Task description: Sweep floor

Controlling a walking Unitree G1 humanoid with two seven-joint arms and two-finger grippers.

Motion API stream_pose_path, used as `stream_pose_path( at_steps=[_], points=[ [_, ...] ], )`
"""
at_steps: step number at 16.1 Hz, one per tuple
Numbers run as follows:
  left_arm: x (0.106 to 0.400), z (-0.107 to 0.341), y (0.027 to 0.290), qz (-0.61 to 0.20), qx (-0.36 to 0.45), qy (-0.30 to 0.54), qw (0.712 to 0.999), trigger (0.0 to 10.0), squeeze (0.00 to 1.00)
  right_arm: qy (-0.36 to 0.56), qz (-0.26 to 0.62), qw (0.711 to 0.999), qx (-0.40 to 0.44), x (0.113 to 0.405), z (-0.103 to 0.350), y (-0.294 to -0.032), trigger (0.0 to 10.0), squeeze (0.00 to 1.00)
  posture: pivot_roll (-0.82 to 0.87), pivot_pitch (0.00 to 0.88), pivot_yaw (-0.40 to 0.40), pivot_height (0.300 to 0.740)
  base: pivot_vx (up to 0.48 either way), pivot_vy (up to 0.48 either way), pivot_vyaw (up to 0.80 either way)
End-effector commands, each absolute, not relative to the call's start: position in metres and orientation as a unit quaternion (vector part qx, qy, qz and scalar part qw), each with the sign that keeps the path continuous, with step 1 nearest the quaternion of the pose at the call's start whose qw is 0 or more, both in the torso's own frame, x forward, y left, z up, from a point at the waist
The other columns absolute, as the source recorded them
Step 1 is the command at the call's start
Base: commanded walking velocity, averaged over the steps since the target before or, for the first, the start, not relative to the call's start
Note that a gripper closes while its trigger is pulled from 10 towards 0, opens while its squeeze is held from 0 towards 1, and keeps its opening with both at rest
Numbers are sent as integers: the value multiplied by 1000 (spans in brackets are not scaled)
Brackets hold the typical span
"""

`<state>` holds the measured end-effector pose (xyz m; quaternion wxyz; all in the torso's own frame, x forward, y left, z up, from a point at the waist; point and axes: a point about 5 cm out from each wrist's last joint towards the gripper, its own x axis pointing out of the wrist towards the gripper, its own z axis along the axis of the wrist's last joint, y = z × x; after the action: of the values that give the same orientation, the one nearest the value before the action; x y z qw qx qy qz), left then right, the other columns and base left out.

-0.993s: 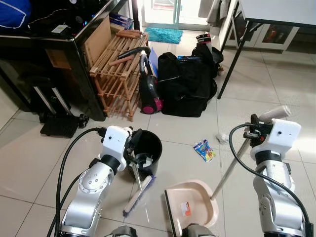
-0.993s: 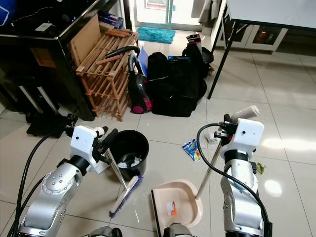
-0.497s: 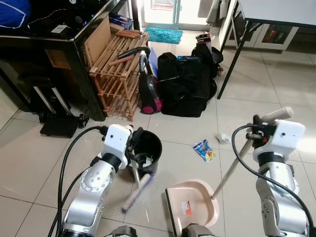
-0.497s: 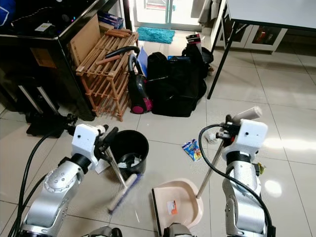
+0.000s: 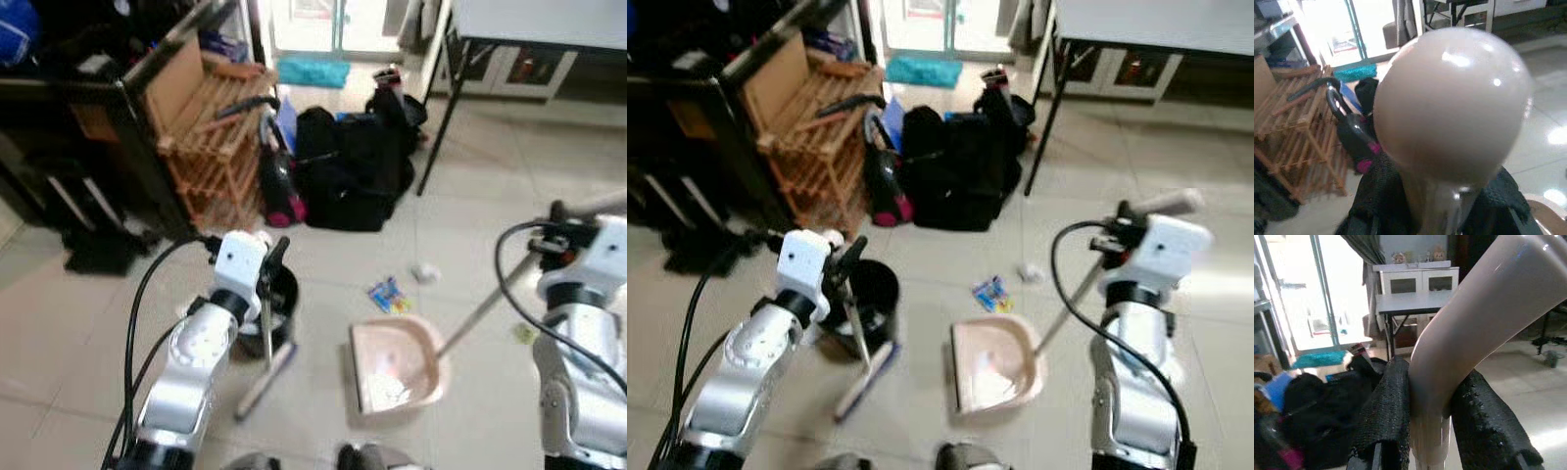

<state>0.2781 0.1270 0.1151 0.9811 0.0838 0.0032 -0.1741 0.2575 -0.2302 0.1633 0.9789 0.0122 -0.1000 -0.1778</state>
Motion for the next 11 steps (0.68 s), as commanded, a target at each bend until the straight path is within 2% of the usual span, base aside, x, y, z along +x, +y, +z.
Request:
stream_pose_path(
  at_steps=[1, 3, 11],
  points=[
    [280, 123, 129, -167, 89, -16, 982, 10000, 0, -119, -171, 978, 26, 257, 173, -226, 10000, 0, -78, 107, 12, 740, 0, -439, 0],
    [280, 122, 131, -165, 90, -16, 982, 10000, 0, -116, -171, 978, 27, 257, 173, -225, 10000, 0, -77, 104, 11, 740, 0, -439, -322],
    [286, 127, 135, -159, 92, -23, 983, 10000, 0, -112, -178, 977, 36, 257, 173, -223, 10000, 0, -75, 101, 12, 740, 0, -434, -800]
  ],
)
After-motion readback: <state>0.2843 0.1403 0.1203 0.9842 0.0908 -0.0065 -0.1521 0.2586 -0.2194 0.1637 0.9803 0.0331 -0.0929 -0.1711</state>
